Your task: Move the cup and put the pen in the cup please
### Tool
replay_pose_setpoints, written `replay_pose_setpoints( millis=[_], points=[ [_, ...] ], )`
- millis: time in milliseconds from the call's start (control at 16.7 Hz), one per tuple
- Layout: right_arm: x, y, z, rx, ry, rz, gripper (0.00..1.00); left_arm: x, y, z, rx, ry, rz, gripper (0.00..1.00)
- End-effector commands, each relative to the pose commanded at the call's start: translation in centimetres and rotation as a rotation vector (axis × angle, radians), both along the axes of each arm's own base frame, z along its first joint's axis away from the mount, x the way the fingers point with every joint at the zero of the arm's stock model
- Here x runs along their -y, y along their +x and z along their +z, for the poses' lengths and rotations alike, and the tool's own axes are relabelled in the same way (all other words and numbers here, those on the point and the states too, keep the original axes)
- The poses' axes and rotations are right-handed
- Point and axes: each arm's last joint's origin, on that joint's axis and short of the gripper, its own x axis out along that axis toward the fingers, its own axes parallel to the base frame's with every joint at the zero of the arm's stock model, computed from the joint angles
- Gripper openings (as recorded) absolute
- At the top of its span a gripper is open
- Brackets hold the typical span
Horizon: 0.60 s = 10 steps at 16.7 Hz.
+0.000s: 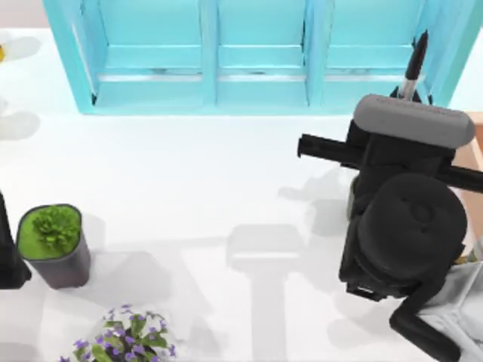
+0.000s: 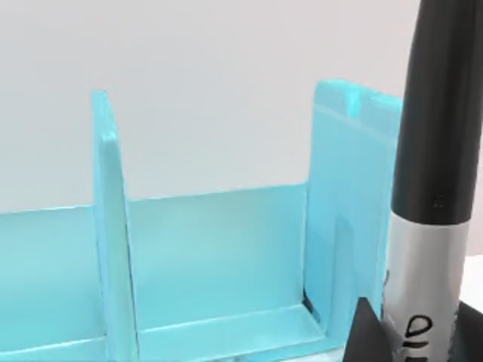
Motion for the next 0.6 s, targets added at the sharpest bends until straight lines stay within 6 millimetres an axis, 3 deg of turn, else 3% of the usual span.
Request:
replay_pose_setpoints(
  millis=[600],
  points=[
    [0.6, 1.7, -0.9, -0.002, 0.0, 0.002, 0.0, 0.0, 0.0, 0.0, 0.0, 0.0, 0.0, 1.0]
  ],
)
